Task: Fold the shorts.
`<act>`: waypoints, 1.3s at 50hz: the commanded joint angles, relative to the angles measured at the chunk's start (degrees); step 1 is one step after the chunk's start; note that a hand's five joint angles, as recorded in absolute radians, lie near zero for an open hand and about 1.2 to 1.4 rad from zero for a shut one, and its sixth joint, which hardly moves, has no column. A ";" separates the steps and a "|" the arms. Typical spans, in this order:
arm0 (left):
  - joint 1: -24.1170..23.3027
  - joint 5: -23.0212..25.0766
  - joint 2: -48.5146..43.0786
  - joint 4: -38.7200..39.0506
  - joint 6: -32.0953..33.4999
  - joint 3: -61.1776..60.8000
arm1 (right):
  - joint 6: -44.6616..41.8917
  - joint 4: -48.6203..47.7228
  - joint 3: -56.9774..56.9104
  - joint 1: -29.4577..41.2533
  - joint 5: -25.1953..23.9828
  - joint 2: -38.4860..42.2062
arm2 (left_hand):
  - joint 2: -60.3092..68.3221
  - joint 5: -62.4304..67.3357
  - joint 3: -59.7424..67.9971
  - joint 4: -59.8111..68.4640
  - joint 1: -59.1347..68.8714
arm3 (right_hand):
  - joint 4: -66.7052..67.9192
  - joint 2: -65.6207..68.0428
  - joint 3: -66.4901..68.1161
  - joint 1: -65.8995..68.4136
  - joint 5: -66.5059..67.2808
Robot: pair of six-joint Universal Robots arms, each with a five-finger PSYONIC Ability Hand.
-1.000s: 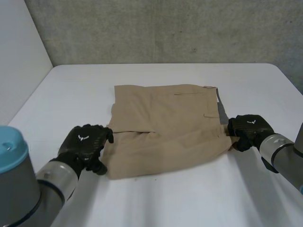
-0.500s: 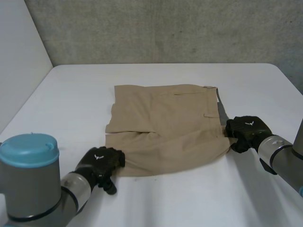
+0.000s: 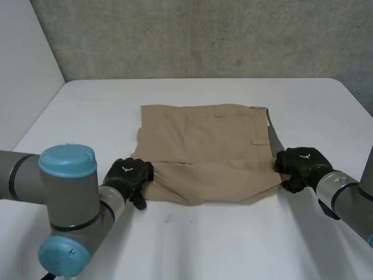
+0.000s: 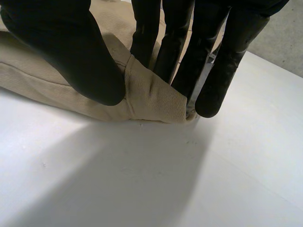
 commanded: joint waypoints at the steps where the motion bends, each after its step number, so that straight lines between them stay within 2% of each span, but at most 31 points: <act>1: 0.00 -1.60 -1.99 0.16 2.13 2.65 | 0.00 0.00 0.41 0.11 -0.08 -0.06 | 6.03 6.89 6.02 6.51 6.25 | 11.93 12.47 12.78 26.01 14.10; 8: 0.00 -1.78 -4.11 0.16 2.22 4.23 | -0.08 0.00 0.67 0.02 0.01 -0.06 | 11.23 12.09 11.22 11.71 11.45 | 11.93 12.47 12.78 26.01 14.10; 10: 0.00 -1.78 -4.28 0.25 2.13 4.59 | -0.08 0.00 0.67 0.02 0.01 -0.06 | 17.95 18.80 17.94 18.43 18.16 | 11.93 12.47 12.78 26.01 14.10; 14: 0.44 -1.61 -4.11 0.25 1.96 4.76 | -0.08 0.00 0.67 0.02 0.01 -0.15 | 46.67 47.53 46.66 47.15 46.88 | 11.93 12.47 12.78 26.01 14.10; 18: 0.62 -1.96 -2.71 0.07 1.96 4.59 | -0.08 0.00 0.67 0.11 0.01 -0.23 | 47.39 48.25 47.38 47.87 47.61 | 11.93 12.47 12.78 26.01 14.10; 22: 0.62 -1.78 3.79 -0.63 1.17 3.71 | -0.17 0.18 0.50 0.11 0.27 -0.93 | 47.39 48.25 47.38 47.87 47.61 | 11.93 12.47 12.78 26.01 14.10; 28: 1.06 -1.26 15.21 -2.56 -1.55 2.04 | -2.01 2.98 0.50 0.29 0.45 -8.75 | 47.39 48.25 47.38 47.87 47.61 | 11.93 12.47 12.78 26.01 14.10; 32: 3.25 -0.55 22.51 -7.39 -3.31 1.43 | -4.21 8.42 0.41 0.37 0.62 -16.56 | 47.39 48.25 47.38 47.87 47.61 | 11.93 12.47 12.78 26.01 14.10; 41: 8.61 9.45 37.70 -19.42 -6.03 1.16 | -5.45 14.41 -0.38 0.29 0.71 -30.54 | 47.39 48.25 47.38 47.87 47.61 | 11.93 12.47 12.78 26.01 14.10; 48: 11.25 12.28 45.63 -23.57 -8.06 3.70 | -5.27 16.96 -4.95 0.20 0.62 -39.07 | 47.39 48.25 47.38 47.87 47.61 | 11.93 12.47 12.78 26.01 14.10; 54: 13.89 12.81 47.22 -24.45 -9.38 4.06 | -5.97 21.09 -6.45 0.11 0.27 -38.38 | 47.39 48.25 47.38 47.87 47.61 | 11.93 12.47 12.78 26.01 14.10; 57: 14.76 13.25 45.30 -24.36 -9.12 1.70 | -9.21 23.55 -6.45 0.20 0.18 -33.91 | 47.39 48.25 47.38 47.87 47.61 | 11.93 12.47 12.78 26.01 14.10; 59: 15.03 13.25 42.67 -24.01 -8.94 -0.06 | -13.07 24.78 -6.54 1.16 0.88 -29.71 | 47.39 48.25 47.38 47.87 47.61 | 11.93 12.47 12.78 26.01 14.10; 63: 14.16 13.25 31.26 -22.00 -8.68 -0.87 | -17.74 25.23 -7.85 4.49 1.85 -22.07 | 47.39 48.25 47.38 47.87 47.61 | 11.93 12.47 12.78 26.01 14.10; 65: 13.63 12.90 27.29 -21.20 -8.68 0.19 | -17.75 25.23 -8.82 5.29 2.38 -19.67 | 47.39 48.25 47.38 47.87 47.61 | 11.93 12.47 12.78 26.01 14.10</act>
